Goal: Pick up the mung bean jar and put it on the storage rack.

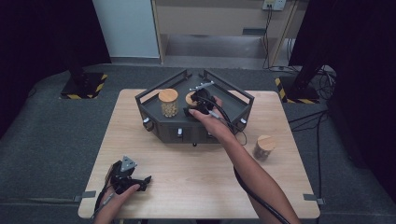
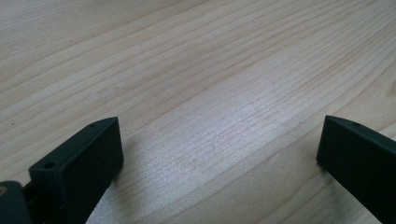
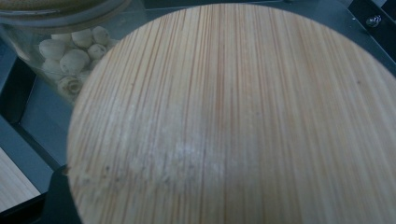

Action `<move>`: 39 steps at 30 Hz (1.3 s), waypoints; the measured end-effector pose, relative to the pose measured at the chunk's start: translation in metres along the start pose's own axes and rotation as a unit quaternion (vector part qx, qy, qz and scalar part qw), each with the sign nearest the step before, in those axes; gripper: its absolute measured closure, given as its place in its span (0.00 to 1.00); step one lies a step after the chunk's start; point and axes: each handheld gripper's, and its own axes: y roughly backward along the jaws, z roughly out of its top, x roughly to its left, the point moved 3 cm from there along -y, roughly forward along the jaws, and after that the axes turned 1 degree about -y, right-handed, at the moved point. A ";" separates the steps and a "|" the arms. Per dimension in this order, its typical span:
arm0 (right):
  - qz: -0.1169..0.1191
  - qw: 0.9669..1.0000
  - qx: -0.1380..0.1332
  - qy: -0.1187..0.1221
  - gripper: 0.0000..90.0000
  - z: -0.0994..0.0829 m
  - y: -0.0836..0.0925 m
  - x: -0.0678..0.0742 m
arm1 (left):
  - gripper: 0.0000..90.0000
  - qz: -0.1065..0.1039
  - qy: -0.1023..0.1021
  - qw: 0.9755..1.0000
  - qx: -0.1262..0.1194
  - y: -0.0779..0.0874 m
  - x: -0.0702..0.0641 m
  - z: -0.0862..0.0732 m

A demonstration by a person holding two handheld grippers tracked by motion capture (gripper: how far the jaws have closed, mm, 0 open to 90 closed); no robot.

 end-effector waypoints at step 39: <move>0.003 1.000 -0.011 0.005 0.08 -0.006 0.025 0.000 | 0.00 0.000 0.000 1.000 0.000 0.000 0.000 0.000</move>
